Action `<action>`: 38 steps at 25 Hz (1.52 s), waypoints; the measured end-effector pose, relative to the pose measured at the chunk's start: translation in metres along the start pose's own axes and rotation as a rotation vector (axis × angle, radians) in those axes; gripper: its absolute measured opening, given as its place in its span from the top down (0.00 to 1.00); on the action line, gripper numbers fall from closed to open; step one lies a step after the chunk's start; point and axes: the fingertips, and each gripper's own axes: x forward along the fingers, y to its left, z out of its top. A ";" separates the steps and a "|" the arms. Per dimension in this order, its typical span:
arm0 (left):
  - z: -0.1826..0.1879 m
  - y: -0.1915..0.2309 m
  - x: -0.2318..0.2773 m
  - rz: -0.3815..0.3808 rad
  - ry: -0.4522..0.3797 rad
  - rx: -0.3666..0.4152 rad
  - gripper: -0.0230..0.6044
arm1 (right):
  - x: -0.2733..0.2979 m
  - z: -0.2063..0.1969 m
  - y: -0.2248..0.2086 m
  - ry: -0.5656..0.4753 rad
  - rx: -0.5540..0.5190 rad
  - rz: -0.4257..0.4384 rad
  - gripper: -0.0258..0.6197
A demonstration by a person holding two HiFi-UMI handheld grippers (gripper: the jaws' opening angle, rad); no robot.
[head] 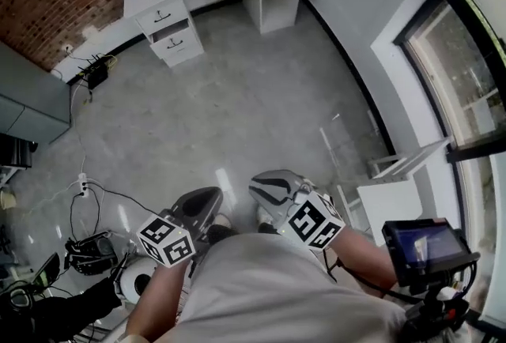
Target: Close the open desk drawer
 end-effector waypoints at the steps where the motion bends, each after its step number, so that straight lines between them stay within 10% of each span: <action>1: 0.004 0.005 0.002 0.009 -0.007 -0.007 0.96 | 0.003 0.000 -0.005 0.009 0.003 0.005 0.88; 14: 0.067 0.125 0.063 0.012 -0.030 -0.036 0.92 | 0.083 0.030 -0.122 0.039 -0.009 0.012 0.83; 24: 0.191 0.240 0.165 -0.110 -0.080 -0.070 0.92 | 0.143 0.099 -0.269 0.094 -0.027 -0.023 0.86; 38: 0.293 0.380 0.285 0.123 -0.219 -0.238 0.96 | 0.250 0.131 -0.482 0.265 -0.231 0.318 0.96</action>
